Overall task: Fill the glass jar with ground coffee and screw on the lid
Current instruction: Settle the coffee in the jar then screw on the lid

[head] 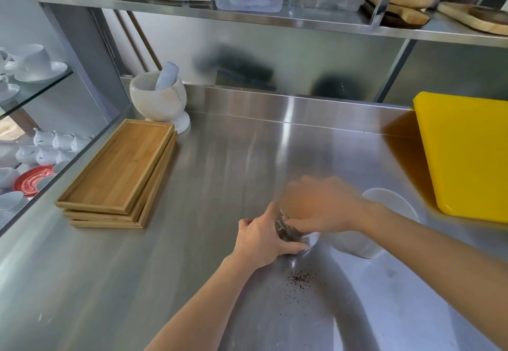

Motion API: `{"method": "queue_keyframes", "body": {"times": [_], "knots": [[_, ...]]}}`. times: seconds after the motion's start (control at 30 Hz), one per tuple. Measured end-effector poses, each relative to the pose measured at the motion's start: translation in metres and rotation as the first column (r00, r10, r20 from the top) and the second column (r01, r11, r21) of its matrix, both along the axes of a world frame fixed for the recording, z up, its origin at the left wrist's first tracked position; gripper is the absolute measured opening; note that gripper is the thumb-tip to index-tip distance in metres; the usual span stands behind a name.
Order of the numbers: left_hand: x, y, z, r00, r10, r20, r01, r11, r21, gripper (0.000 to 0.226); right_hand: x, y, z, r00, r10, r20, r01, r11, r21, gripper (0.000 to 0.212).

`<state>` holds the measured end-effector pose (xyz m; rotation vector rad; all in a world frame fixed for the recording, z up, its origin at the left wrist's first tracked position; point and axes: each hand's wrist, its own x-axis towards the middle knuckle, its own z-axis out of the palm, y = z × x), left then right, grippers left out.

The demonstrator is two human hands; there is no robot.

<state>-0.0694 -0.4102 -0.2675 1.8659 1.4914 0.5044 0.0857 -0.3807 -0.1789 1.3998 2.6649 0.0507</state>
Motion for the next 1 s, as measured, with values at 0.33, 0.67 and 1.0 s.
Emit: {"method": "queue_keyframes", "body": {"times": [0.33,0.67,1.0], "knots": [[-0.001,0.004,-0.002,0.999,-0.015,-0.029,0.016,1.000,0.020,0.068,0.007,0.015,0.005,0.987,0.158,-0.013,-0.159,0.983,-0.093,0.061],[-0.001,0.004,0.000,0.999,-0.014,-0.033,0.014,0.999,0.028,0.064,0.003,-0.003,-0.020,0.988,-0.006,-0.152,0.025,0.993,0.118,0.077],[0.001,0.006,-0.002,1.000,-0.017,0.011,0.017,1.000,0.009,0.067,0.012,0.008,-0.019,0.947,0.244,-0.207,-0.213,0.964,0.162,0.064]]}}
